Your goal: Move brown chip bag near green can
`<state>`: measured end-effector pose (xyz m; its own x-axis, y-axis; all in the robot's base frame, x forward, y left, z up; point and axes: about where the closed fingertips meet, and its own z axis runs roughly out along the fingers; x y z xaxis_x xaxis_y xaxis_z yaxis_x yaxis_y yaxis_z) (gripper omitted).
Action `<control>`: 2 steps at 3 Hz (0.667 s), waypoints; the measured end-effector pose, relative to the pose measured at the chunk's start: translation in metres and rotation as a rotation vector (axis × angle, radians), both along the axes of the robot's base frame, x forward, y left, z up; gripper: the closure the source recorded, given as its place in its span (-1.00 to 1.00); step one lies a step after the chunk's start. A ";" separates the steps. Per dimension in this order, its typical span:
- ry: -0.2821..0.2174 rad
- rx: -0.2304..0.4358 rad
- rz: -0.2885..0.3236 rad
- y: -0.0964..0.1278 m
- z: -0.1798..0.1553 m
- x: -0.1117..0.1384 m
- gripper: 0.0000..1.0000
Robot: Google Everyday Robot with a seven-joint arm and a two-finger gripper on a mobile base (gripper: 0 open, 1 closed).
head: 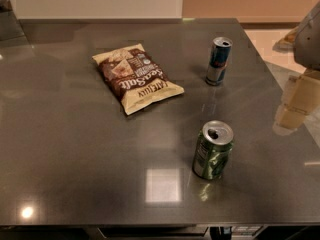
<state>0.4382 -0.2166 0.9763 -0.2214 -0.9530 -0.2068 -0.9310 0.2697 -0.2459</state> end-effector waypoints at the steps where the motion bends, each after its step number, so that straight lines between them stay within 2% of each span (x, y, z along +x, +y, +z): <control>1: 0.000 0.000 0.000 0.000 0.000 0.000 -1.00; 2: 0.034 0.014 -0.009 0.010 0.000 0.016 -1.00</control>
Offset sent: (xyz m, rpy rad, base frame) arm 0.0373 0.0234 -0.0031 0.0316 0.1117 -0.0245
